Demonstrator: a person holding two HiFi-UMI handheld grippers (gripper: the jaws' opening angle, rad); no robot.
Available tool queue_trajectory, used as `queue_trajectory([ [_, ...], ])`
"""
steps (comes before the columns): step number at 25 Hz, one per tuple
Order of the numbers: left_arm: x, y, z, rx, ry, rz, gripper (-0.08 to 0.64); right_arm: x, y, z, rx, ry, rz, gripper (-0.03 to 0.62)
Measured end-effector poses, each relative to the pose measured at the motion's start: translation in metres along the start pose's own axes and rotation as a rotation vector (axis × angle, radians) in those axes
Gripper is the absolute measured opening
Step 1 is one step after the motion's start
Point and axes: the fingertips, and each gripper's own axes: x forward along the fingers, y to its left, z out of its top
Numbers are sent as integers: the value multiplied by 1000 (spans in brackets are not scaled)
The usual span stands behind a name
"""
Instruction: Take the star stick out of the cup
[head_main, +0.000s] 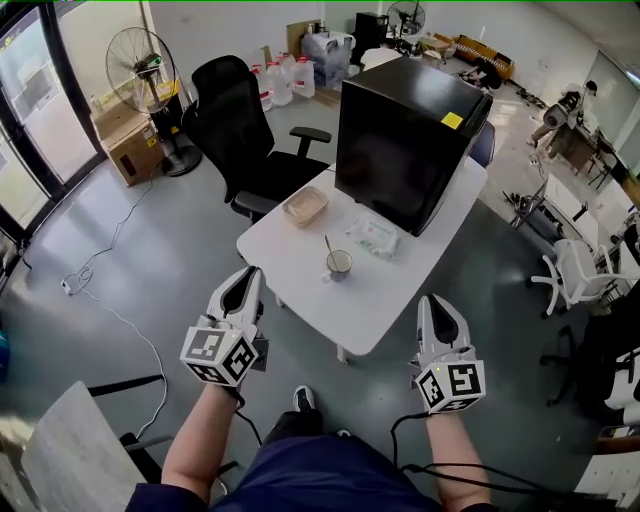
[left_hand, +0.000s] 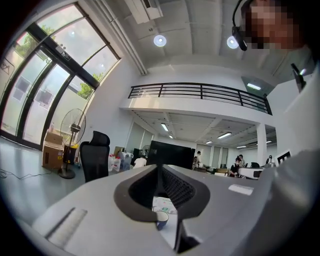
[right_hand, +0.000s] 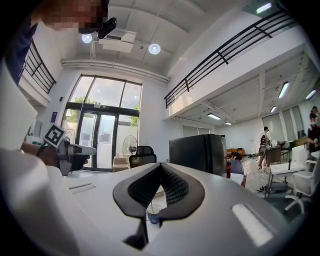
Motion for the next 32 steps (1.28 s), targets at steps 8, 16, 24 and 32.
queue_trajectory([
  [8,37,37,-5,-12,18,-45,17,35,2,1,-27,20,-50,6],
  [16,60,43,-21,-10,58,-79,15,61,-14,-12,-1,38,-73,6],
  [24,90,30,-45,2,119,-76,17,92,-32,-35,26,76,-18,6],
  [32,133,8,-81,20,203,-55,17,121,-50,-48,38,101,77,6],
])
